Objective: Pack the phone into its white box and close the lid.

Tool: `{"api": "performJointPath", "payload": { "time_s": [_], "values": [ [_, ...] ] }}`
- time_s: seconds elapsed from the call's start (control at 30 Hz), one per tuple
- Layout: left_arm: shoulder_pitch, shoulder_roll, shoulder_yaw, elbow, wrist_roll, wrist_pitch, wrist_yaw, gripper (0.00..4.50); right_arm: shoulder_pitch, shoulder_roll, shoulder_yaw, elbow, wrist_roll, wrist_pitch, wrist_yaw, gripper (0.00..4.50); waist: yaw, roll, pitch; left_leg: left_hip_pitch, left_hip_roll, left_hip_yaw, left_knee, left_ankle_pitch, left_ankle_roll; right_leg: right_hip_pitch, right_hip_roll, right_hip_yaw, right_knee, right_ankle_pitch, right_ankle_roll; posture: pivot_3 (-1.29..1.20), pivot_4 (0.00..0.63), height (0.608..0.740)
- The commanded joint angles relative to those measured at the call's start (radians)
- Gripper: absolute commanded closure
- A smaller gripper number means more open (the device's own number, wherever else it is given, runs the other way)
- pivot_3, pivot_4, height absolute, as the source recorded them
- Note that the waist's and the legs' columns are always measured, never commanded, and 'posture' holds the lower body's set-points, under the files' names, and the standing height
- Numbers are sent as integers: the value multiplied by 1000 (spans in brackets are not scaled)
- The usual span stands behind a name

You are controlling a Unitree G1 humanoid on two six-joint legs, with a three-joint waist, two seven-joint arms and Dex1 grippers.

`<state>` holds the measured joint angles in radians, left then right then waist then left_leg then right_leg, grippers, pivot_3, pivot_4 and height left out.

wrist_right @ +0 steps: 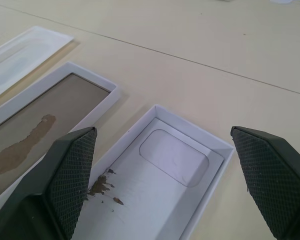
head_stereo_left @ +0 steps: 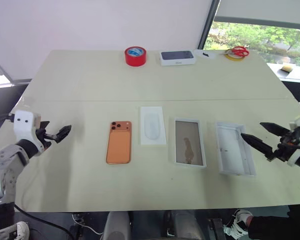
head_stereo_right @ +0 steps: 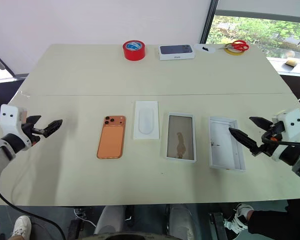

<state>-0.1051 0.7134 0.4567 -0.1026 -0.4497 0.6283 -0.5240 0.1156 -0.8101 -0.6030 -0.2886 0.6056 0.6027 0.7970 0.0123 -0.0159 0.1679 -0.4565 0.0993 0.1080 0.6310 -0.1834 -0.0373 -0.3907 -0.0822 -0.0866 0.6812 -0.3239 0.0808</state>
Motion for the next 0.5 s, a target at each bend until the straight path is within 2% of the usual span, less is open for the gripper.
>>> {"api": "performJointPath", "payload": {
  "time_s": [0.03,0.5],
  "values": [
    [-22,9,19,-32,-10,-6,3,29,-13,5,2,-25,9,-20,-3,11,0,0,0,0,0,0,0,0,0,0,0,0,0,0,0,0,150,730],
    [-24,-50,1,-93,-38,21,34,29,-69,1,46,-27,10,-25,-3,11,0,0,0,0,0,0,0,0,0,0,0,0,0,0,0,0,150,730]
  ]
}}
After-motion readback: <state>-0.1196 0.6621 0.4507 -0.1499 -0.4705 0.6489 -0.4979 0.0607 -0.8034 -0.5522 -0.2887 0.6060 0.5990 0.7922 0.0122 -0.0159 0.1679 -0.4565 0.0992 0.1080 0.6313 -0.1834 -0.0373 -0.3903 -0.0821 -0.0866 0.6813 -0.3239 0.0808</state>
